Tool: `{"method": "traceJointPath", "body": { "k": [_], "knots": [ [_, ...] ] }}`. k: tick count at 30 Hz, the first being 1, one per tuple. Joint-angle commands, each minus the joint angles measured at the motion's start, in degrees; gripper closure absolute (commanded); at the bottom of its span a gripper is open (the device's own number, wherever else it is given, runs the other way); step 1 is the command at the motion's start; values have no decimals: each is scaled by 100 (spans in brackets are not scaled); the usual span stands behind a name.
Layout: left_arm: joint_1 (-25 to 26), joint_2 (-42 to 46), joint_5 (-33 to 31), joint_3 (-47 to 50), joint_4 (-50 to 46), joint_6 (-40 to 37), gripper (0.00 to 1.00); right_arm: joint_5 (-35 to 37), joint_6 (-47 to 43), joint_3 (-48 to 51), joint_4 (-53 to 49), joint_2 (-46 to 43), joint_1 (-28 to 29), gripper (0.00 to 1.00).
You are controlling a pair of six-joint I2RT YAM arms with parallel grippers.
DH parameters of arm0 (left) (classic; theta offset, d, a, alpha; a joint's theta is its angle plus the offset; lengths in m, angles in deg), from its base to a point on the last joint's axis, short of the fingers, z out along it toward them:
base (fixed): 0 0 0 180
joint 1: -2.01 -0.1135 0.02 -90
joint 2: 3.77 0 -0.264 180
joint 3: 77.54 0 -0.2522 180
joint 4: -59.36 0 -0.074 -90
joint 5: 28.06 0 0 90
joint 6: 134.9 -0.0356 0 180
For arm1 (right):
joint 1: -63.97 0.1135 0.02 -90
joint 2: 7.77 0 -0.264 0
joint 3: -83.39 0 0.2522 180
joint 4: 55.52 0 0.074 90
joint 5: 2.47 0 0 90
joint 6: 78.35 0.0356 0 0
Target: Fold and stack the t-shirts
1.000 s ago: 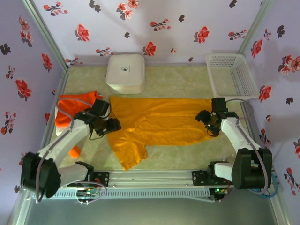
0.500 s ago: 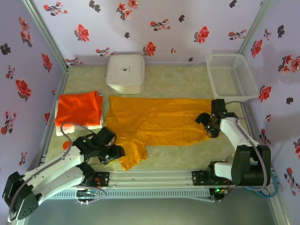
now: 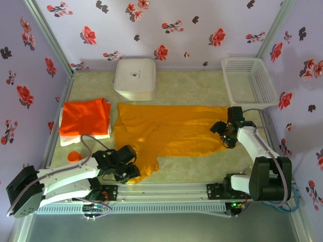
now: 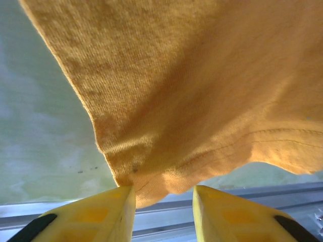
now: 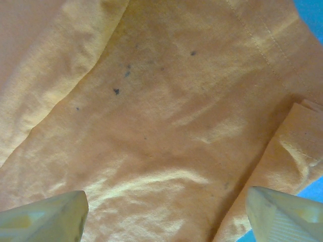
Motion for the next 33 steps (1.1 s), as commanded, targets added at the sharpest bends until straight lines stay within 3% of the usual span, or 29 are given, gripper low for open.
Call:
{"method": "traceJointPath", "body": {
  "k": [1,7,14,18,24,33],
  "knots": [
    [103,-94,-235,-148,-221,153,65,271,25,-10,-327,-133,-51,17],
    [118,-70,-323,-373,-745,38,64,452,61,-159,-949,-254,-116,18],
    [114,-191,-341,-313,-757,28,56,573,393,89,-1412,-607,-423,31],
    [133,-277,-345,-312,-711,35,56,718,435,259,-1374,-573,-698,43],
    [134,-395,-358,-238,-626,19,59,563,395,440,-794,-306,-938,53],
    [136,-508,-420,-220,-540,46,66,412,251,133,-281,355,-1071,56]
  ]
}}
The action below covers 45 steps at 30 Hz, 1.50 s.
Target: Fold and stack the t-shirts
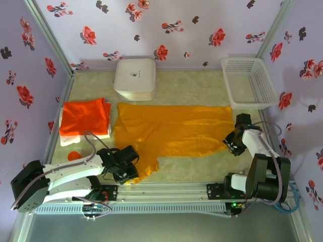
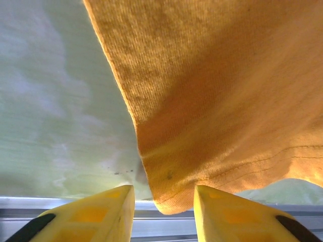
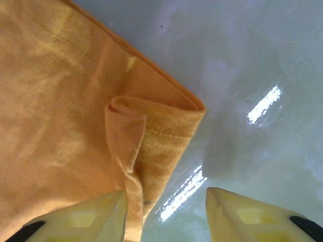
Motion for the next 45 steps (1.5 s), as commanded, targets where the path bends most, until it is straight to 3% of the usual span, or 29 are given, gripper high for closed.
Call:
{"method": "traceJointPath", "body": {
  "k": [1,3,16,17,21,22,25,35,45],
  "knots": [
    [55,-85,-160,49,-57,61,66,-30,-98,-280,278,274,-66,57],
    [55,-88,-176,32,-51,54,69,-87,-140,-363,361,464,-71,62],
    [51,-110,-239,-17,-81,34,76,-25,-222,-488,473,709,-94,67],
    [55,-110,-239,-17,-85,34,77,-45,-234,-455,505,719,-94,75],
    [55,-78,-245,-17,-111,26,80,-51,-263,-396,529,773,-102,82],
    [55,-62,-247,-9,-111,38,81,-63,-279,-380,546,771,-109,90],
    [54,-24,-261,-27,-145,25,86,-111,-314,-350,482,719,-119,99],
    [55,304,-509,-453,-845,-59,100,-129,-288,-62,-190,-190,-128,100],
    [-74,470,-654,-958,-1314,-419,100,-32,-185,65,-753,-843,-128,100]
  ]
}}
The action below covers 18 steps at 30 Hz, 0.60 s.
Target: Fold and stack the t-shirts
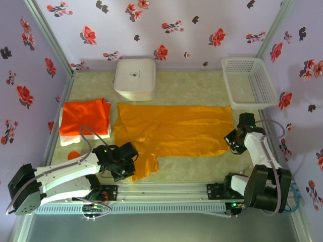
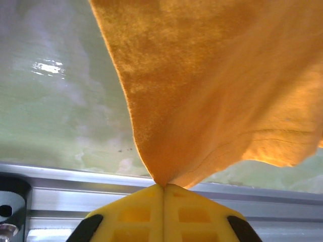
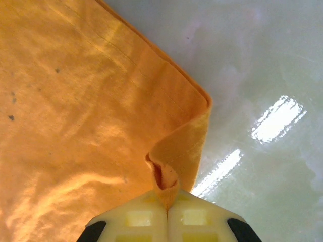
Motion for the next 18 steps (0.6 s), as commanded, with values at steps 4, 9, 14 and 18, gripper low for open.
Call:
{"method": "traceJointPath", "body": {
  "k": [4,9,14,18],
  "knots": [
    [-340,224,-223,-677,-682,-656,100,136,116,174,-508,-290,-44,100],
    [-1050,322,-86,-1052,-925,-1259,100,188,155,-70,-662,-355,-59,100],
    [-1810,148,4,-1607,-1153,-1988,100,-9,68,-390,-691,-181,-117,100],
    [-2377,-223,118,-2073,-1157,-2607,100,-102,-95,-609,-622,76,-171,100]
  ]
}}
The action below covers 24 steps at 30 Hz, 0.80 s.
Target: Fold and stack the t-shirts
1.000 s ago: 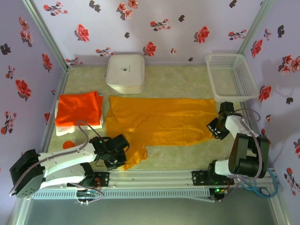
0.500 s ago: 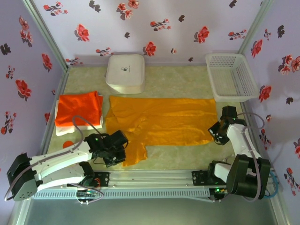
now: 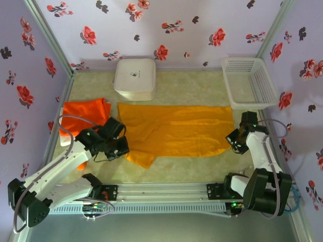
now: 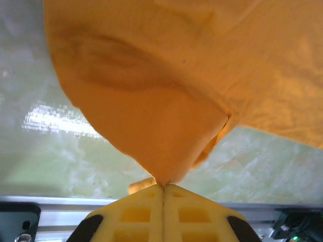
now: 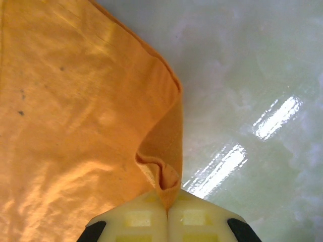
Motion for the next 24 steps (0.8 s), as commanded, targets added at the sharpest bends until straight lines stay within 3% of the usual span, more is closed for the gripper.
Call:
{"method": "traceJointPath", "body": {
  "k": [1,10,15,24],
  "knots": [
    [-393,-315,126,-441,-234,-888,100,-80,-136,-257,-79,191,-79,100],
    [-1363,-1378,229,-1699,-285,-2154,100,-421,-267,-583,394,797,-256,100],
    [-1779,-1898,220,-2167,-255,-2632,100,-188,-412,-816,591,1188,-262,100],
    [-2161,-2638,210,-2602,-58,-3085,100,-221,-436,-1407,862,1749,-262,100]
  ]
}}
